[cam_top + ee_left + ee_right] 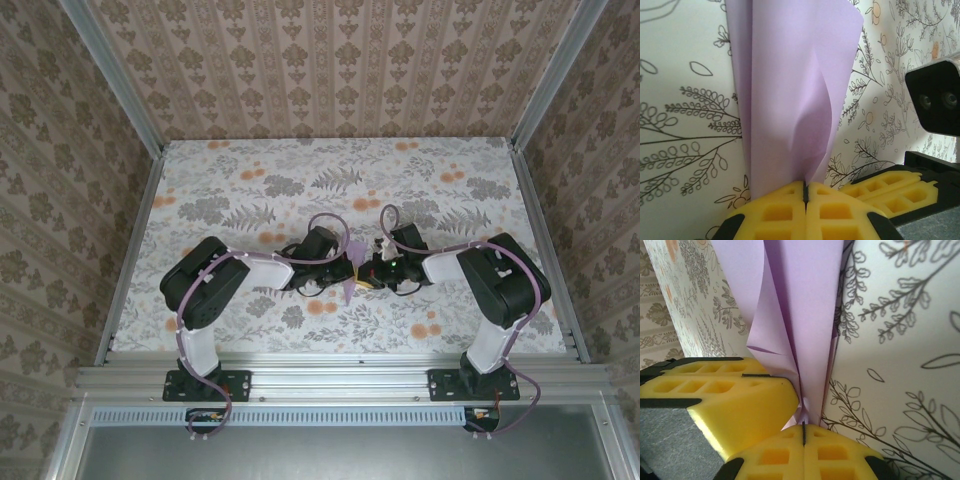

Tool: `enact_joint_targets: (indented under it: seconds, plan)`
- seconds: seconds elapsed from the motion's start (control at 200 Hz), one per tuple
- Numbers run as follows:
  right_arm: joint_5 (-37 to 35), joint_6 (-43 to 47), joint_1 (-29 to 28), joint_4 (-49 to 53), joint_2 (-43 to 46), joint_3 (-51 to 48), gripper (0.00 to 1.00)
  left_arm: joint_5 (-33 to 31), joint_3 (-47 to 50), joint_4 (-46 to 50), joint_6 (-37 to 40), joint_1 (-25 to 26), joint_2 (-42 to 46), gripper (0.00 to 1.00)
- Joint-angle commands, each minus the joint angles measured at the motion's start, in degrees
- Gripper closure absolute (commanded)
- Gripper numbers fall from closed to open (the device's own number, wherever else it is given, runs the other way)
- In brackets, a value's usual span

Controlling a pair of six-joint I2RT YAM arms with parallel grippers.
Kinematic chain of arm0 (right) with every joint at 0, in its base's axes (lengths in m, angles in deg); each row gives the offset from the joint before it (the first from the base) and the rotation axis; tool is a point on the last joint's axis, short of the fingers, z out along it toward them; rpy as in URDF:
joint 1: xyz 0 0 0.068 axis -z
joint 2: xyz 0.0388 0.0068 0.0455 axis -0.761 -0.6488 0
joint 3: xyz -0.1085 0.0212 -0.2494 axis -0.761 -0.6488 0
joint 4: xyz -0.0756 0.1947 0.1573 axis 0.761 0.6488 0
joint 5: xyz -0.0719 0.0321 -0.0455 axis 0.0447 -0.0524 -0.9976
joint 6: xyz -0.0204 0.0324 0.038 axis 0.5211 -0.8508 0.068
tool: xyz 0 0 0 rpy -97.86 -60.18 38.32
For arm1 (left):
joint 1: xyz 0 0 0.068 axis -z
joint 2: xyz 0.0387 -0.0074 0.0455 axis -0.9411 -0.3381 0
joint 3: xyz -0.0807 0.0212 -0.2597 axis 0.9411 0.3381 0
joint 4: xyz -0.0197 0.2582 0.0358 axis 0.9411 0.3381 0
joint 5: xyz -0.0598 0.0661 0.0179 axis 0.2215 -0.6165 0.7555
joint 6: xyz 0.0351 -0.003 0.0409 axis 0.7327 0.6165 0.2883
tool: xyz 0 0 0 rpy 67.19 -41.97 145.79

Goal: Fold a paper plane with a square sheet of paper (pick it up from the middle)
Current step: Fold the wing for the fifth time at the center of the table.

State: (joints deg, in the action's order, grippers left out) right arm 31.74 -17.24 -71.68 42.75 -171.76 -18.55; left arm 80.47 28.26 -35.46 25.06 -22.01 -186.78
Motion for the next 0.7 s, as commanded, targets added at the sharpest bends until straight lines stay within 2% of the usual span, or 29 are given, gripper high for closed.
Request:
enact_joint_targets:
  seconds: [0.0,0.28,0.695]
  plan:
    - [0.08,0.15,0.68,1.82,4.21,-0.31,0.99,0.12,1.28,1.24,-0.43,0.11,-2.60,0.95]
    - [-2.37,-2.79,1.73,5.37,5.53,-0.62,0.94,0.47,0.03,2.33,0.38,0.01,-1.99,0.95]
    - [-4.85,-4.19,1.19,5.24,2.42,-0.58,0.94,0.47,-0.83,3.22,0.89,0.02,-0.14,0.95]
